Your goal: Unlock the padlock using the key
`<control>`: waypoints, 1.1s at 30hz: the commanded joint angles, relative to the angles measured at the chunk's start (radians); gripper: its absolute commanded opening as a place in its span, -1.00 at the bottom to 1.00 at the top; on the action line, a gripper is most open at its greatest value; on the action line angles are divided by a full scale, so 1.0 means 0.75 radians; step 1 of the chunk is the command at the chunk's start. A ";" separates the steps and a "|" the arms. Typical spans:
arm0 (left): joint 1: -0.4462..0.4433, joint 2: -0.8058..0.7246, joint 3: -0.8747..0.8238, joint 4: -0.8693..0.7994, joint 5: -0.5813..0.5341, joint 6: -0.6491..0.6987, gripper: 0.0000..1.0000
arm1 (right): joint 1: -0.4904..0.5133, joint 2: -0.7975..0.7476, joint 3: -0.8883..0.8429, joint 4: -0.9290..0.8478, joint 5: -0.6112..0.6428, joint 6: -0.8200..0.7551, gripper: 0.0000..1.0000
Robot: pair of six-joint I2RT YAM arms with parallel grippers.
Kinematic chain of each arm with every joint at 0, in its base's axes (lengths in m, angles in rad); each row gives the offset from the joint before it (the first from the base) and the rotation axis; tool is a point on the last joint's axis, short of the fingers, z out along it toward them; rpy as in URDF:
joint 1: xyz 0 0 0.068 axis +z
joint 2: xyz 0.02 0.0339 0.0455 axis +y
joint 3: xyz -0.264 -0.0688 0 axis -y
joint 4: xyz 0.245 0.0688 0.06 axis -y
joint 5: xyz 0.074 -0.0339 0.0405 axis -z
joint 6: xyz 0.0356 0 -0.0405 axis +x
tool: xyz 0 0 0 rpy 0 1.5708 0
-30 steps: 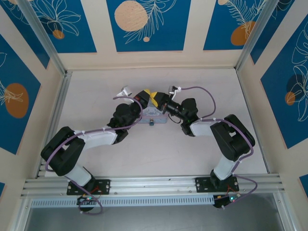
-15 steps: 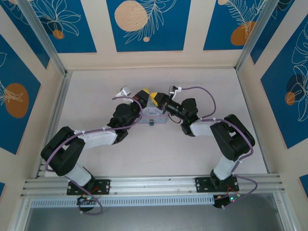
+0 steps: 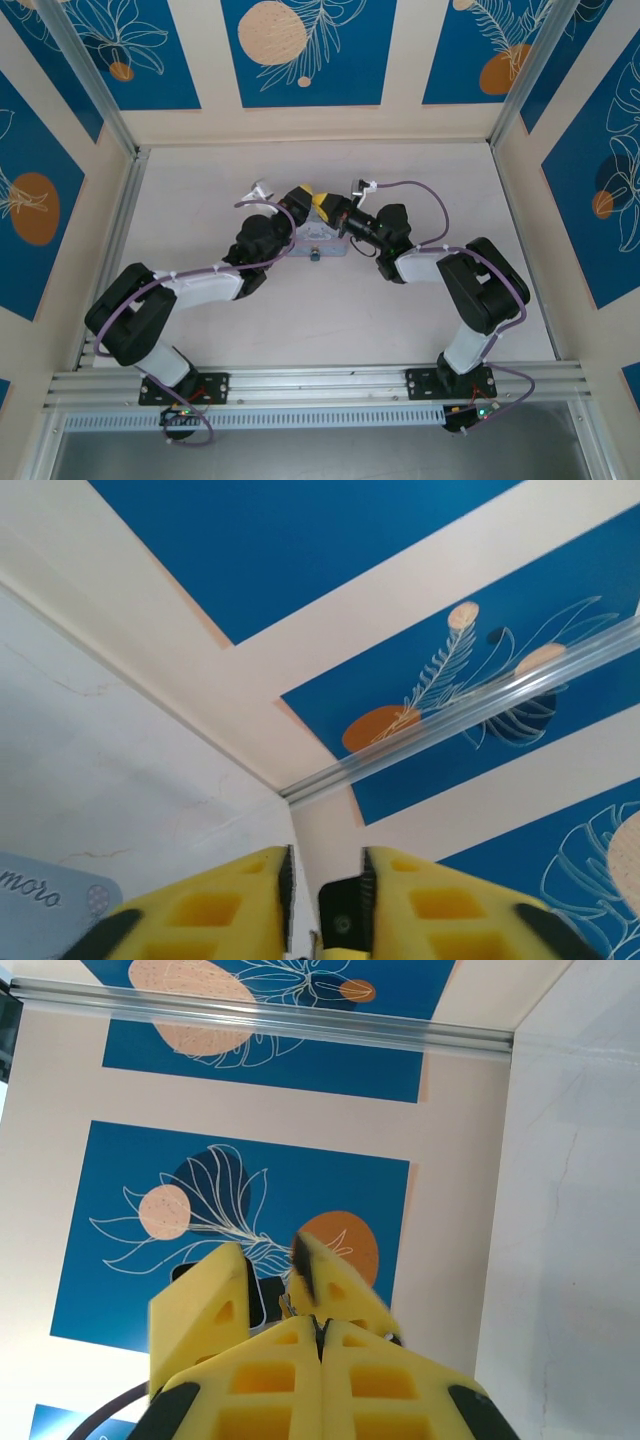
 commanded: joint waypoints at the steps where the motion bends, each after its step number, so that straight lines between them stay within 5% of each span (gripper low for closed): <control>1: -0.006 -0.059 0.048 -0.121 0.058 -0.002 -0.19 | -0.014 -0.028 -0.019 0.009 -0.014 -0.013 -1.00; 7: 0.058 -0.203 0.130 -0.537 0.188 0.042 0.42 | -0.058 -0.087 -0.052 -0.072 -0.070 -0.048 -1.00; 12: 0.196 -0.233 0.332 -0.992 0.544 0.166 0.56 | -0.094 -0.181 -0.063 -0.266 -0.147 -0.133 -1.00; 16: 0.290 -0.163 0.501 -1.286 0.830 0.322 0.56 | -0.110 -0.289 -0.058 -0.502 -0.192 -0.254 -1.00; 21: 0.365 -0.087 0.564 -1.337 1.080 0.387 0.41 | -0.115 -0.414 -0.040 -0.775 -0.210 -0.397 -1.00; 26: 0.367 -0.022 0.613 -1.363 1.207 0.417 0.20 | -0.095 -0.520 -0.008 -1.022 -0.153 -0.552 -1.00; 33: 0.349 0.031 0.564 -1.199 1.303 0.305 -0.04 | -0.053 -0.544 0.010 -1.079 -0.090 -0.631 -1.00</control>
